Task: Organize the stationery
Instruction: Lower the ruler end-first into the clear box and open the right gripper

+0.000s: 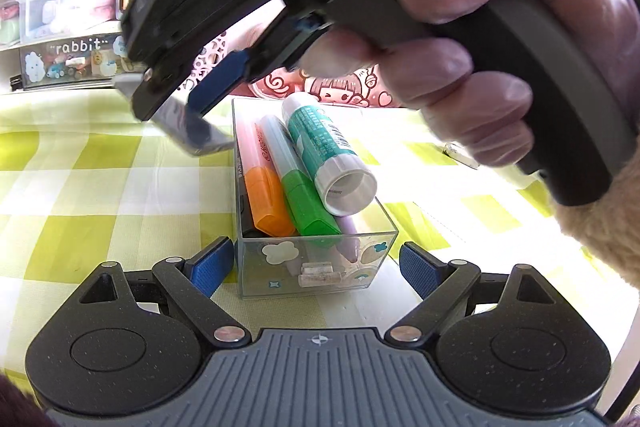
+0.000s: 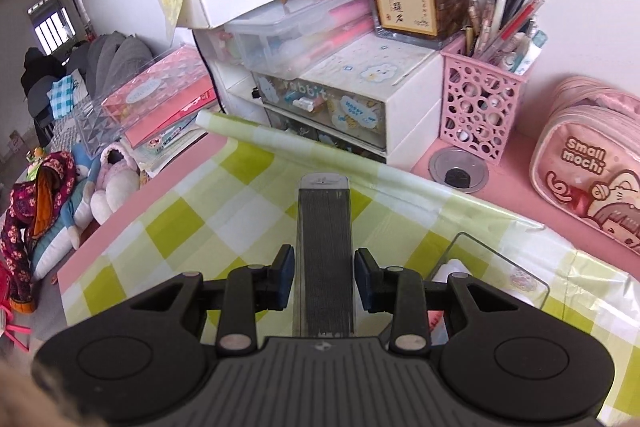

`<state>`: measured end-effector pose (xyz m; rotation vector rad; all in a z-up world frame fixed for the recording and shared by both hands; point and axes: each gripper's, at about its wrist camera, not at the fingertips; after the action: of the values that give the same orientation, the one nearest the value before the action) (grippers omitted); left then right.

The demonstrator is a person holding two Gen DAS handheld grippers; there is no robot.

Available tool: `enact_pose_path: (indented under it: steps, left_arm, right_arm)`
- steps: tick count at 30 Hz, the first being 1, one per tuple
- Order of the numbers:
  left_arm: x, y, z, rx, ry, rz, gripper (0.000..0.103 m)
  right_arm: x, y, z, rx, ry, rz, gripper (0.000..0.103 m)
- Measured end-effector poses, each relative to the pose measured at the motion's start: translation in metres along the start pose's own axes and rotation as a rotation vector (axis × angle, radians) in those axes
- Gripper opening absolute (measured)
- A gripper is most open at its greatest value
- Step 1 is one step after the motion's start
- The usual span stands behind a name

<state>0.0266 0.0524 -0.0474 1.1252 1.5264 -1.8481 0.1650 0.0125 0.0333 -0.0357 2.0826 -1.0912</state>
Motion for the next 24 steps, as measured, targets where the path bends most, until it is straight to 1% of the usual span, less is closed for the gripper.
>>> enact_pose_path:
  steps: [7,12,15,21,22,24]
  left_arm:
    - [0.000,0.000,0.000,0.000,0.000,0.000,0.086]
    - [0.000,0.000,0.000,0.000,0.000,0.000,0.086]
    - [0.000,0.000,0.000,0.000,0.000,0.000,0.086]
    - [0.000,0.000,0.000,0.000,0.000,0.000,0.086]
    - [0.000,0.000,0.000,0.000,0.000,0.000,0.086]
    - [0.000,0.000,0.000,0.000,0.001,0.000,0.086]
  right_arm:
    - [0.008,-0.029,0.020,0.033,0.115,0.074,0.063]
    - [0.023,-0.051,0.023,0.149,0.138,0.137,0.063]
    - [0.030,-0.061,0.021,0.191,0.154,0.169,0.063]
    - [0.042,-0.072,0.025,0.208,0.236,0.193,0.063]
    - [0.043,-0.071,0.026,0.208,0.246,0.191,0.062]
    - [0.045,-0.067,0.025,0.193,0.246,0.164,0.062]
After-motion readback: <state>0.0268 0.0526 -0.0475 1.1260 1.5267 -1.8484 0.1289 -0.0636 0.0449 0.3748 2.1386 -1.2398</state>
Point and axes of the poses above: each gripper's, at about its wrist camera, not at the fingertips, and y roughly the way its jaws point, z to its right, x to its underside, and after that the axes turned 10 degrees about y, right-handed
